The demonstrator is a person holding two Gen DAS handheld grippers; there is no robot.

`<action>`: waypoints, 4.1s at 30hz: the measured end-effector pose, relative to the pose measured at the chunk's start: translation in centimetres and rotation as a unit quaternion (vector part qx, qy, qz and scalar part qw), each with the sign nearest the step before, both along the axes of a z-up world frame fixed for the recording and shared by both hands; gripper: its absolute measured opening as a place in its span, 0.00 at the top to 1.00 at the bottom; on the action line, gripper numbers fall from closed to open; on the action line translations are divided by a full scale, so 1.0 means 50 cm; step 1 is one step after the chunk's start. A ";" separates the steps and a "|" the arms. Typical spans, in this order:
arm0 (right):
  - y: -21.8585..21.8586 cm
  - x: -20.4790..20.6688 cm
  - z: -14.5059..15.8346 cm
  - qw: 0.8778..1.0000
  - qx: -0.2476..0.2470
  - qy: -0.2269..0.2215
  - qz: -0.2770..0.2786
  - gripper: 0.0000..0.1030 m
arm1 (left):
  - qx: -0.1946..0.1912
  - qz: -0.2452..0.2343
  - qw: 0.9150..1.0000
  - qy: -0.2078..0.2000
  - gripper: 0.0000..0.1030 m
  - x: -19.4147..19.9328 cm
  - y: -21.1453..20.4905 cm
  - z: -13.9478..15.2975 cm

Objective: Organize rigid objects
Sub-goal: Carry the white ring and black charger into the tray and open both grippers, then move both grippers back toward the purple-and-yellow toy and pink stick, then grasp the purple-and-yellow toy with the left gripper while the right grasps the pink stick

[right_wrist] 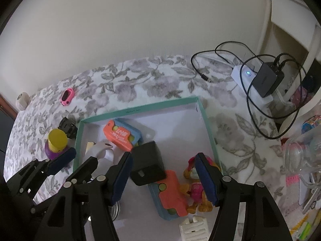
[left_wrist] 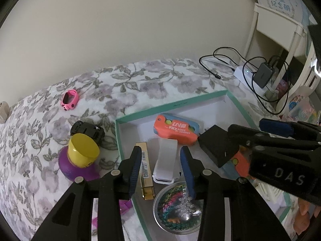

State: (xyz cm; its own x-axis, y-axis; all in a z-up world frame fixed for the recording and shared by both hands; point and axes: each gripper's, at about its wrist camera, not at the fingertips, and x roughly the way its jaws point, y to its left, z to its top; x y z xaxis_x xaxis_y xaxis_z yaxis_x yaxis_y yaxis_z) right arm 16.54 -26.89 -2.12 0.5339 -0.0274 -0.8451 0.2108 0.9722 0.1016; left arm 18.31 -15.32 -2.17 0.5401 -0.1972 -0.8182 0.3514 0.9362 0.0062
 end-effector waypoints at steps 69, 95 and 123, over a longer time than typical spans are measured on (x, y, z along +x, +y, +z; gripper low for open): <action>0.319 0.037 -0.063 0.986 -0.059 0.016 0.153 0.00 | -0.066 0.264 0.956 0.108 0.01 0.091 0.465 0.002; 0.210 0.030 -0.047 0.995 -0.027 0.006 0.099 0.00 | -0.223 0.184 0.947 0.140 0.26 0.126 0.304 -0.073; 0.407 -0.004 -0.121 0.926 -0.227 0.046 0.300 0.00 | -0.098 0.248 0.956 0.120 0.32 0.101 0.455 -0.009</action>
State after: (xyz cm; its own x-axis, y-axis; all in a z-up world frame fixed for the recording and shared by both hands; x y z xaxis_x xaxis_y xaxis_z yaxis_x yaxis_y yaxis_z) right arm 16.33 -6.57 -8.16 0.4947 -0.1130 -0.8617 -0.3925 0.8556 -0.3375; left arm 23.36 7.43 -2.61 0.4089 -0.1270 -0.9037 -0.1677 0.9630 -0.2112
